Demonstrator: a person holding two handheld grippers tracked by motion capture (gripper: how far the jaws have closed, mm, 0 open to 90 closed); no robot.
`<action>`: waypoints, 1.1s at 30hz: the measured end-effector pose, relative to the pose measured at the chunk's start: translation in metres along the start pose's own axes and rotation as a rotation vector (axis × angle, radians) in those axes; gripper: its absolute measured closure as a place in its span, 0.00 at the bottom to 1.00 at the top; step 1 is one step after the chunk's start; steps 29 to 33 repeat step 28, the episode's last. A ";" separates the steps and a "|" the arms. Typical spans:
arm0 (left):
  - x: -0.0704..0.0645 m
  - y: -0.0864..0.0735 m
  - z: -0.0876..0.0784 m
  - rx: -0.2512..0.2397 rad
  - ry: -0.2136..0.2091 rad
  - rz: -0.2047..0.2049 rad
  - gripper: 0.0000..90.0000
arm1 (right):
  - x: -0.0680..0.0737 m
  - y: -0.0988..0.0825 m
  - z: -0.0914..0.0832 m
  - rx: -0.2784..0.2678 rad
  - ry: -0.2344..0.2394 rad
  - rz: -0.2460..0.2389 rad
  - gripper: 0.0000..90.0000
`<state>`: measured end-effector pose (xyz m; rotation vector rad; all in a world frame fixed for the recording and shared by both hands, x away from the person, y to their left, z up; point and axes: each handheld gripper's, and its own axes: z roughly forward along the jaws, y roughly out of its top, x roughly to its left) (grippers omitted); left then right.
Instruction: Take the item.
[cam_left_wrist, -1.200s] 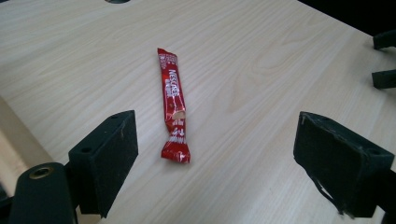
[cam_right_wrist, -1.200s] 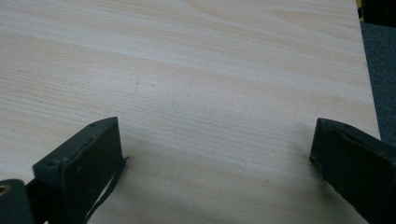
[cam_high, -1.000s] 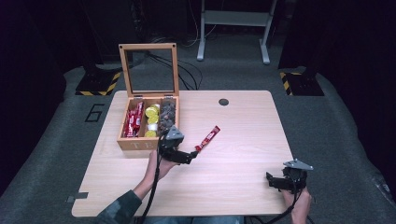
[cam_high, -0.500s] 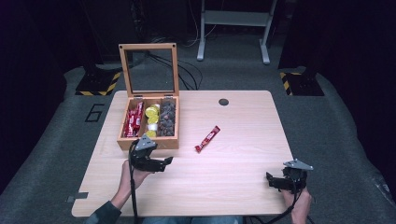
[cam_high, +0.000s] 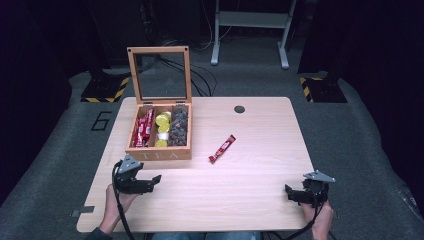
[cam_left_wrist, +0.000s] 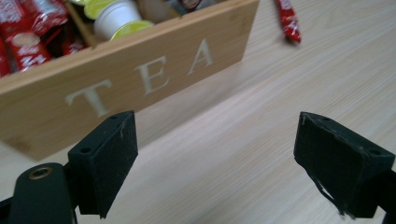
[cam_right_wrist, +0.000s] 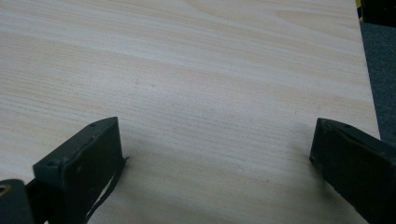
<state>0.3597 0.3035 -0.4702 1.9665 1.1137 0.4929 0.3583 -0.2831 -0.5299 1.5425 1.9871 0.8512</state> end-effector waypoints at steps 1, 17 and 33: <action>0.002 -0.003 -0.001 0.000 0.006 -0.008 0.15 | 0.000 0.000 0.000 0.001 0.000 0.000 0.02; 0.044 -0.071 -0.012 0.079 0.183 -0.126 0.13 | 0.000 0.000 0.000 0.000 0.000 0.000 0.02; 0.045 -0.080 -0.008 0.082 0.239 -0.119 0.12 | 0.000 0.000 0.000 0.000 0.003 -0.001 0.02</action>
